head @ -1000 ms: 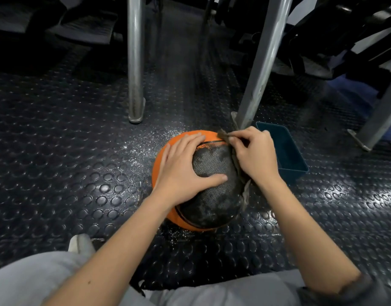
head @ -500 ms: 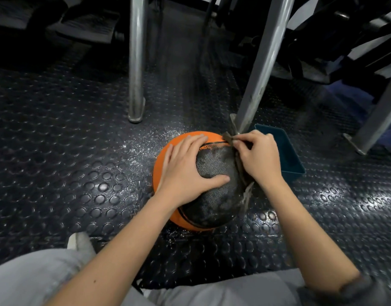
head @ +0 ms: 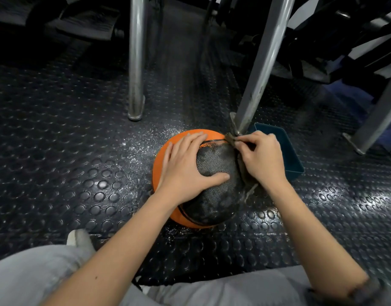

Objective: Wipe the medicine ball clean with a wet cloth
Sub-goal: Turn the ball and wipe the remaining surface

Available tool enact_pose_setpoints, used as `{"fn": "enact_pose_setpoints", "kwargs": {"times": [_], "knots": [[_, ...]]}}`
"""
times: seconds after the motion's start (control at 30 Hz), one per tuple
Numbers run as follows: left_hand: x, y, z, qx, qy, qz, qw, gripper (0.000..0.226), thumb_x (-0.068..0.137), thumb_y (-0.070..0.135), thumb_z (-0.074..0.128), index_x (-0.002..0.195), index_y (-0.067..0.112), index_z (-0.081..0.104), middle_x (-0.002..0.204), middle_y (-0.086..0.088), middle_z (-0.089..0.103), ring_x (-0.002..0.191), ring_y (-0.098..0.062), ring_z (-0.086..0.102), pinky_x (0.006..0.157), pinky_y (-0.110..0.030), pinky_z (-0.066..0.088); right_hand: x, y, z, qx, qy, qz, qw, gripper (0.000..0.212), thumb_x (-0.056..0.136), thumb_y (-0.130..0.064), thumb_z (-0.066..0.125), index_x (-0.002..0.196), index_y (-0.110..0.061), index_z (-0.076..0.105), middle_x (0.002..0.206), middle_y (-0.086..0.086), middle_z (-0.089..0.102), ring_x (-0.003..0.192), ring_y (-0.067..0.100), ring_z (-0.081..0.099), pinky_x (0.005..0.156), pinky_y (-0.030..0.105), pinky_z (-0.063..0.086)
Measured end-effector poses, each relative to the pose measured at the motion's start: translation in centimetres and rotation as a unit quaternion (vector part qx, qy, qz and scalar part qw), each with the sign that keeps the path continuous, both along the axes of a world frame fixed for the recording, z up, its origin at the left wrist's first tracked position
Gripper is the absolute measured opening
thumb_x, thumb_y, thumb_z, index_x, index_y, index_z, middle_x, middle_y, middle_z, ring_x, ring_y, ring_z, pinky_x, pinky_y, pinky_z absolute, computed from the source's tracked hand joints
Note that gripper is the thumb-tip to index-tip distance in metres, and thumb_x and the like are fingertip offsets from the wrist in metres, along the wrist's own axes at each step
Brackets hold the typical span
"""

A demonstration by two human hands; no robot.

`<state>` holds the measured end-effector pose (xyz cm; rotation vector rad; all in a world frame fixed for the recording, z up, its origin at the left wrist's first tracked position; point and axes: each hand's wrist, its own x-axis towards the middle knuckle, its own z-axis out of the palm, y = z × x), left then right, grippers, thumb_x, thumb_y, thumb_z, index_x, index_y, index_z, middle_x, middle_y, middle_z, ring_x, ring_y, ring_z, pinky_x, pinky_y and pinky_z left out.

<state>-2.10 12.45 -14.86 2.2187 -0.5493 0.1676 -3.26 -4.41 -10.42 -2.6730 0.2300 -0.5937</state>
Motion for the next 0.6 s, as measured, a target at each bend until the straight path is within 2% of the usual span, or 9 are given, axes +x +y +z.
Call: {"fn": "enact_pose_setpoints", "kwargs": {"times": [0.07,0.13,0.2,0.3,0.37,0.47,0.53,0.6], "knots": [[0.0,0.1,-0.1,-0.004,-0.006,0.002,1.0,0.1,0.056,0.079,0.052,0.141,0.029,0.035,0.145,0.018,0.031,0.132,0.001,0.019,0.116,-0.038,0.01,0.8,-0.5,-0.2,0.066,0.018,-0.031,0.997,0.016,0.088,-0.02,0.063,0.099,-0.019,0.074,0.101,0.003,0.069,0.101,0.028,0.058,0.089,0.043,0.045],[-0.1,0.2,-0.2,-0.013,-0.006,0.011,1.0,0.102,0.052,0.081,0.048,0.14,0.029,0.037,0.144,0.018,0.033,0.13,0.002,0.019,0.116,-0.037,0.012,0.2,-0.1,-0.4,0.085,0.012,-0.033,0.996,0.016,0.088,-0.02,0.063,0.1,-0.019,0.074,0.101,0.001,0.069,0.102,0.027,0.056,0.089,0.036,0.044],[0.0,0.3,-0.2,-0.021,-0.007,0.017,1.0,0.102,0.051,0.081,0.045,0.139,0.029,0.039,0.143,0.018,0.034,0.13,0.001,0.021,0.115,-0.038,0.013,-1.1,1.2,-0.3,0.051,-0.017,-0.013,0.998,0.015,0.089,-0.02,0.063,0.099,-0.02,0.074,0.096,-0.002,0.067,0.094,0.025,0.052,0.081,0.032,0.039],[0.0,0.3,-0.3,-0.017,-0.01,0.018,1.0,0.099,0.052,0.075,0.043,0.138,0.026,0.04,0.143,0.015,0.036,0.132,-0.002,0.024,0.114,-0.041,0.016,-3.0,3.2,-0.3,-0.028,-0.064,0.055,0.996,0.014,0.086,-0.022,0.062,0.093,-0.021,0.074,0.088,-0.005,0.065,0.082,0.024,0.048,0.072,0.035,0.04],[-0.1,0.3,-0.4,-0.015,-0.005,0.011,1.0,0.1,0.053,0.076,0.042,0.14,0.026,0.038,0.143,0.015,0.035,0.133,-0.001,0.022,0.115,-0.041,0.014,-3.2,3.0,-0.1,-0.052,-0.064,0.079,0.993,0.013,0.085,-0.022,0.063,0.092,-0.021,0.075,0.085,-0.005,0.065,0.08,0.024,0.047,0.07,0.037,0.042],[-0.2,0.0,-0.1,-0.001,-0.01,0.005,1.0,0.102,0.054,0.081,0.04,0.141,0.027,0.036,0.145,0.016,0.032,0.134,-0.002,0.02,0.116,-0.038,0.008,-0.8,0.8,0.0,-0.054,-0.018,0.031,0.998,0.014,0.088,-0.022,0.063,0.097,-0.021,0.074,0.09,0.0,0.066,0.088,0.027,0.05,0.078,0.044,0.043],[-0.3,-0.1,-0.2,0.006,-0.012,0.005,1.0,0.103,0.054,0.082,0.038,0.142,0.029,0.033,0.147,0.017,0.03,0.137,-0.003,0.018,0.116,-0.034,0.002,0.7,-0.4,0.1,-0.003,0.021,-0.009,1.0,0.016,0.089,-0.021,0.062,0.1,-0.02,0.074,0.096,0.002,0.067,0.097,0.03,0.055,0.085,0.045,0.045],[-0.4,-0.2,-0.2,0.007,-0.011,0.007,1.0,0.104,0.052,0.082,0.038,0.142,0.03,0.032,0.147,0.018,0.028,0.137,-0.001,0.014,0.114,-0.031,-0.001,0.7,-0.2,0.1,0.042,0.022,-0.018,0.999,0.016,0.088,-0.02,0.062,0.099,-0.021,0.074,0.097,0.001,0.067,0.098,0.029,0.056,0.087,0.042,0.045]]}}
